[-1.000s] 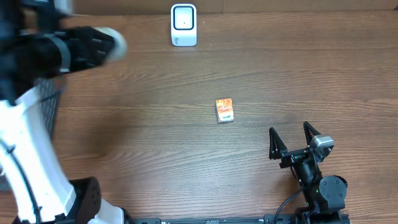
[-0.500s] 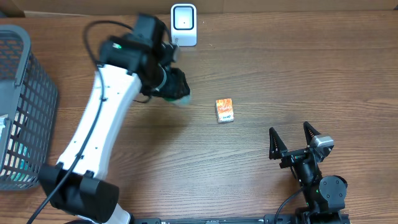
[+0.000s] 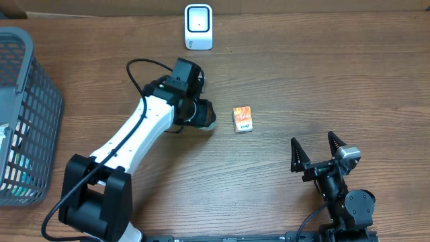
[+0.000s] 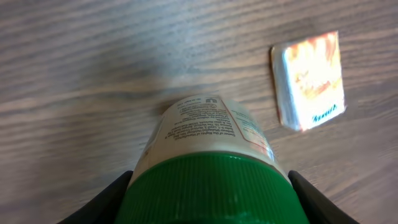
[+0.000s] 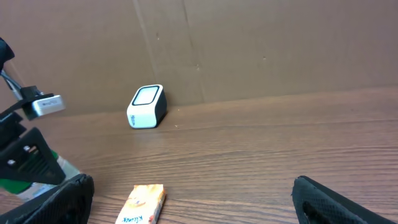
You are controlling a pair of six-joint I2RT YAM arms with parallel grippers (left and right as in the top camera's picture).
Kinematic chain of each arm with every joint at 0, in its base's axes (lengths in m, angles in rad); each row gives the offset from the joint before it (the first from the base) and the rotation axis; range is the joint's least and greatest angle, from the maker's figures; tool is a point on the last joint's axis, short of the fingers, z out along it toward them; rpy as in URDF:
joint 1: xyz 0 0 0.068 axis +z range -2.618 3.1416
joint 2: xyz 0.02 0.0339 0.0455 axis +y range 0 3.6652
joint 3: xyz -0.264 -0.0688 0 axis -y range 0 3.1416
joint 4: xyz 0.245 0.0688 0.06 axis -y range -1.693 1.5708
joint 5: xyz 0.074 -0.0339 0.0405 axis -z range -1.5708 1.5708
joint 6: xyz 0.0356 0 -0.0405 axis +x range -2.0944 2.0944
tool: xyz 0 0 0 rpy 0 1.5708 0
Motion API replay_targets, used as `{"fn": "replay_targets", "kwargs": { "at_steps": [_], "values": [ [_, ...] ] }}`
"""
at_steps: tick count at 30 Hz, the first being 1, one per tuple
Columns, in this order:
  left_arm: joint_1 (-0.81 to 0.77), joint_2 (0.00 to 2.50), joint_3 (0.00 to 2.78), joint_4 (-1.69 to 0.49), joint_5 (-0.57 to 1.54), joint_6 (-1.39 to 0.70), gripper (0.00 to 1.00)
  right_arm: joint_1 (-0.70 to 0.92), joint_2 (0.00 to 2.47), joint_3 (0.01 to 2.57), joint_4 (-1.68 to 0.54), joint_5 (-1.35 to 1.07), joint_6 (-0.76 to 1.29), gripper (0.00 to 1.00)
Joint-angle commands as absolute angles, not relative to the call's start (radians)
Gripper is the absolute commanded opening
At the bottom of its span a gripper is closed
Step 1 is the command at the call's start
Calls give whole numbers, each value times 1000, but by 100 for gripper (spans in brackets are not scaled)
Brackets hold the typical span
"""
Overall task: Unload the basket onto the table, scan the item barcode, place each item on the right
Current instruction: 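Carry the jar past the scanner and place it beside the snack pack, then move the left gripper back into the grey basket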
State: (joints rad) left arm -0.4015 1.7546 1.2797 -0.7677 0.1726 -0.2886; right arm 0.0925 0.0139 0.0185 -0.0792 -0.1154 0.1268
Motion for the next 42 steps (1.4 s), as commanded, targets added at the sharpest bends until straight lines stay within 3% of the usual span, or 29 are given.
{"fn": "replay_targets", "kwargs": {
  "at_steps": [1,17,20,22,23,26,31,42],
  "values": [
    [-450,1758,1273,-728,92,-334,43,94,5,8,-75,-105,124,100],
    [-498,1896,1278,-744,31,-341,45,94,5,8,-75,-105,124,100],
    [-498,1896,1288,-744,43,-341,55,94,5,8,-75,-105,124,100],
    [-498,1896,1299,-744,60,-341,70,94,5,8,-75,-105,124,100],
    [-498,1896,1306,-744,70,-340,84,94,5,8,-75,-105,124,100],
    [-498,1896,1358,-757,70,-340,100,94,5,8,-75,-105,124,100],
    [-489,1895,1525,-854,43,-340,100,94,5,8,-75,-105,124,100],
    [-316,1880,2201,-1405,-19,-342,100,94,5,8,-75,-105,124,100]
  ]
}}
